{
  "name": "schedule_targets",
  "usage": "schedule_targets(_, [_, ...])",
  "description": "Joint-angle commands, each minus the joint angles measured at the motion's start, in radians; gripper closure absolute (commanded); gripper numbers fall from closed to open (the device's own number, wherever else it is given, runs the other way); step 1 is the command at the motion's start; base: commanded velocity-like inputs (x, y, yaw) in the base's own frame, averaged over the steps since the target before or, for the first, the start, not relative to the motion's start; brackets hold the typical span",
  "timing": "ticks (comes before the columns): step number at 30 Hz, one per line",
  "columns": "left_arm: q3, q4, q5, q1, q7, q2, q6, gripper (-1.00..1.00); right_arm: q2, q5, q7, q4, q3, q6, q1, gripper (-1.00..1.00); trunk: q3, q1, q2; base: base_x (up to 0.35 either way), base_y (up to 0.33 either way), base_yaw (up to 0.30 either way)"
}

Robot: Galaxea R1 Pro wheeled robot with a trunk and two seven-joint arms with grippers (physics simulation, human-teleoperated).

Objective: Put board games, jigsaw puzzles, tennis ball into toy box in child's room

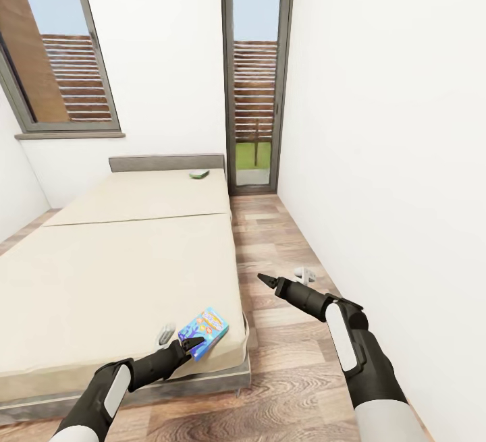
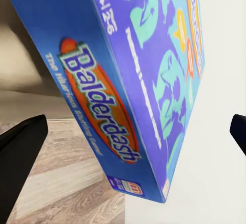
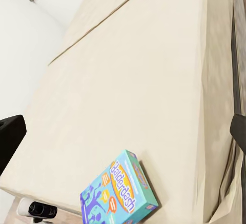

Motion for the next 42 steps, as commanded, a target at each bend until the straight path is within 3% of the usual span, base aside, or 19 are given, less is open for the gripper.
schedule_targets(1, [0.007,-0.001,0.024,-0.007,-0.005,-0.002,-0.01,-1.0,0.001,-0.002,0.003,-0.001,-0.003,0.008,-0.001,-1.0,-0.001,0.0,0.0,0.0,0.0,0.0])
schedule_targets(11, [0.008,-0.001,0.024,-0.007,-0.007,-0.002,-0.01,-1.0,0.001,-0.002,0.003,-0.001,-0.003,0.008,-0.001,-1.0,-0.001,0.0,0.0,0.0,0.0,0.0])
schedule_targets(12, [0.008,-0.001,0.024,-0.007,-0.007,-0.002,-0.01,1.0,0.001,-0.002,0.003,-0.001,-0.003,0.008,-0.001,-1.0,-0.001,0.0,0.0,0.0,0.0,0.0])
schedule_targets(21, [0.01,-0.001,0.024,-0.007,-0.008,-0.001,-0.009,1.0,0.001,-0.002,0.003,-0.001,-0.003,0.008,-0.001,-1.0,-0.001,0.0,0.0,0.0,0.0,0.0])
schedule_targets(37, [0.008,-0.002,0.024,-0.007,-0.009,0.005,-0.001,1.0,0.001,-0.002,0.003,-0.001,-0.003,0.008,-0.001,-1.0,0.049,-0.061,0.112,0.0,0.0,0.0])
schedule_targets(38, [0.007,-0.072,0.024,-0.011,-0.103,0.052,0.105,1.0,0.001,-0.002,0.003,-0.001,-0.003,0.008,-0.001,-1.0,0.049,-0.061,0.112,0.0,0.0,0.0])
schedule_targets(42, [0.007,-0.088,0.024,-0.011,-0.161,0.076,0.141,1.0,0.001,-0.002,0.003,-0.001,-0.003,0.008,-0.001,-1.0,0.052,-0.065,0.119,0.0,0.0,0.0])
